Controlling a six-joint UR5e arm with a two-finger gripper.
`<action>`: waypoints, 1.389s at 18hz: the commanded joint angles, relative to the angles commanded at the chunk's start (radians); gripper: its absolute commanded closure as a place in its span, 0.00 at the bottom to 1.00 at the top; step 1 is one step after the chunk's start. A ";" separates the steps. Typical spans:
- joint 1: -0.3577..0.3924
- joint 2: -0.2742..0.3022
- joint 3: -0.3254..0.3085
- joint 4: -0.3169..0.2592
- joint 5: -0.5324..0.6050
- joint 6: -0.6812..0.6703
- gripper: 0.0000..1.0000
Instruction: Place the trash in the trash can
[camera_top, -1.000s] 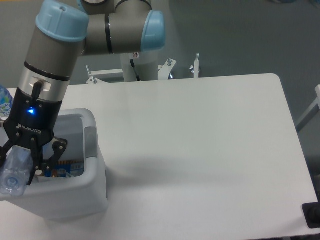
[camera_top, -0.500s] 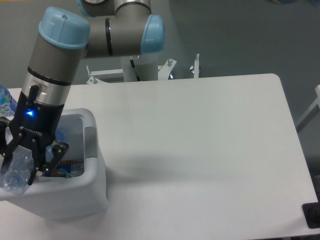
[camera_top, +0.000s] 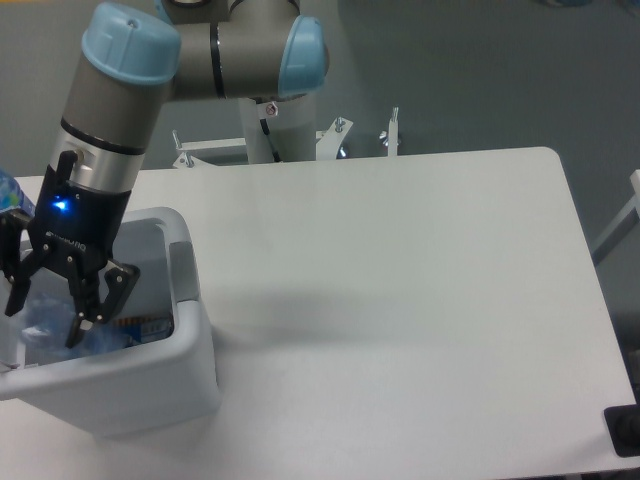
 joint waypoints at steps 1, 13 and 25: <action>0.012 0.002 0.008 0.000 0.000 0.000 0.00; 0.276 0.011 0.137 -0.006 0.147 0.009 0.00; 0.514 0.018 0.141 -0.144 0.386 0.469 0.00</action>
